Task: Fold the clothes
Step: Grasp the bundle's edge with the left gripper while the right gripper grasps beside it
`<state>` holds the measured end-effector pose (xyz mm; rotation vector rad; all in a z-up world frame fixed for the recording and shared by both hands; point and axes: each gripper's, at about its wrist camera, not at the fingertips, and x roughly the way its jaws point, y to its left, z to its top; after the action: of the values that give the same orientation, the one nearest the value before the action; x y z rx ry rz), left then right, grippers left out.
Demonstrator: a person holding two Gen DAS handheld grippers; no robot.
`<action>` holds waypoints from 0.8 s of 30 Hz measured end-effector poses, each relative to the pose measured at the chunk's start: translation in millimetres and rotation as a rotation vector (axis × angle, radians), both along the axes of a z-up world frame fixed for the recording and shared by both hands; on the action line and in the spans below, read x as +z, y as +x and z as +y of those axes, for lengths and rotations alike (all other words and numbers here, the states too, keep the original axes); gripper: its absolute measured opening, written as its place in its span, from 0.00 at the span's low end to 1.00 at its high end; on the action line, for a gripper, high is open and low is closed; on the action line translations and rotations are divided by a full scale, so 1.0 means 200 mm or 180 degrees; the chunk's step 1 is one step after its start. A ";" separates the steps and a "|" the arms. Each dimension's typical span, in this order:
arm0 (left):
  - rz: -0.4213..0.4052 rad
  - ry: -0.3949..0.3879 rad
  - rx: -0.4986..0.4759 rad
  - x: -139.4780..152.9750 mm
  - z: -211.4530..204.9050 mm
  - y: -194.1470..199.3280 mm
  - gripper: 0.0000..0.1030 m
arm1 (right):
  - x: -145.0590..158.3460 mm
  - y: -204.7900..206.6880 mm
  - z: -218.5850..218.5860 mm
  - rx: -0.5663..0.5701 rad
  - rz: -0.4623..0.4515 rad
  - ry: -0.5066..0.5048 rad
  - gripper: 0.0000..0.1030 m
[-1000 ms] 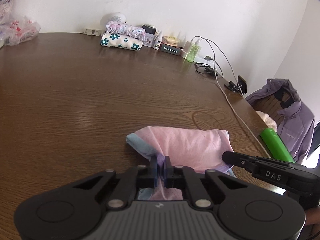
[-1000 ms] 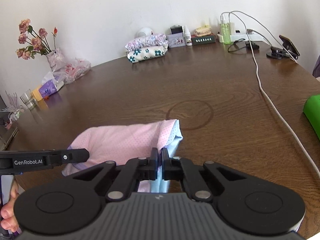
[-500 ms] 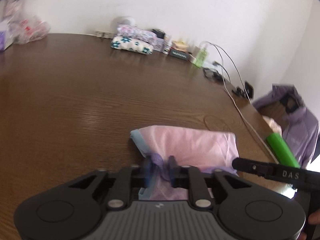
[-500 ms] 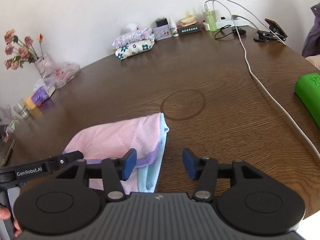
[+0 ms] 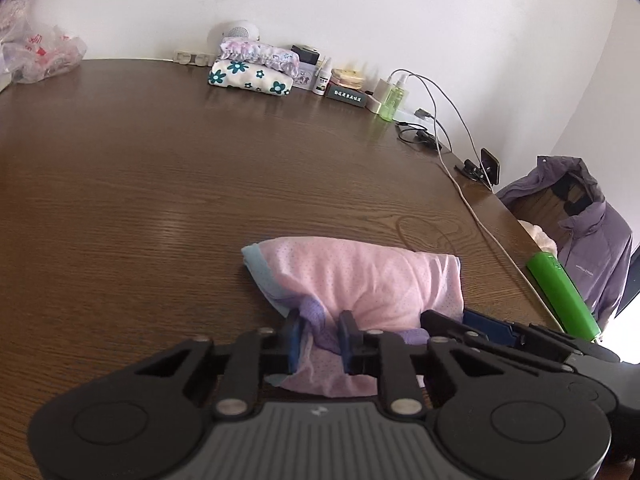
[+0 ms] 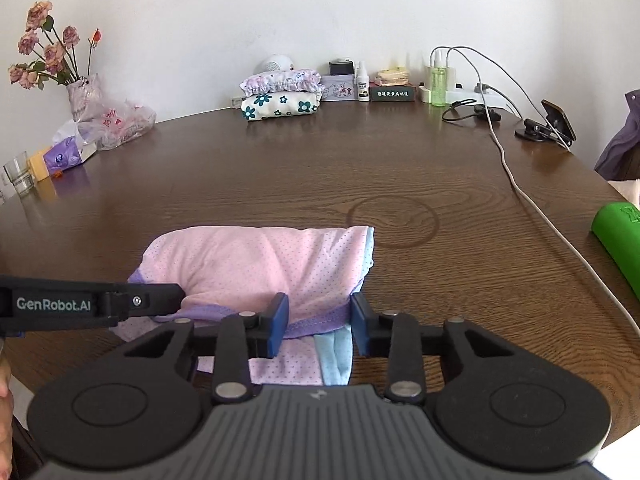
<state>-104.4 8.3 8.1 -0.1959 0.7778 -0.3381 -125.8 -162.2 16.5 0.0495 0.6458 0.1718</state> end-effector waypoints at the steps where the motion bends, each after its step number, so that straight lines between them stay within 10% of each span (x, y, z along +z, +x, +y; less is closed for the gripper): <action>1: -0.0008 0.0003 0.0002 0.00 0.00 0.00 0.16 | 0.00 0.00 0.00 -0.0001 -0.0018 -0.0003 0.32; 7: -0.0080 -0.0009 0.0058 0.00 -0.01 -0.03 0.10 | -0.02 -0.04 0.03 0.0180 -0.0142 -0.0012 0.09; 24: -0.0561 -0.0121 0.0040 0.23 0.01 0.05 0.04 | 0.22 0.07 -0.05 0.0255 -0.0471 0.0186 0.06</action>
<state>-93.6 11.1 53.6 -0.2035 0.5962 -0.3535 -111.7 -171.4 61.4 0.0666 0.4953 0.2692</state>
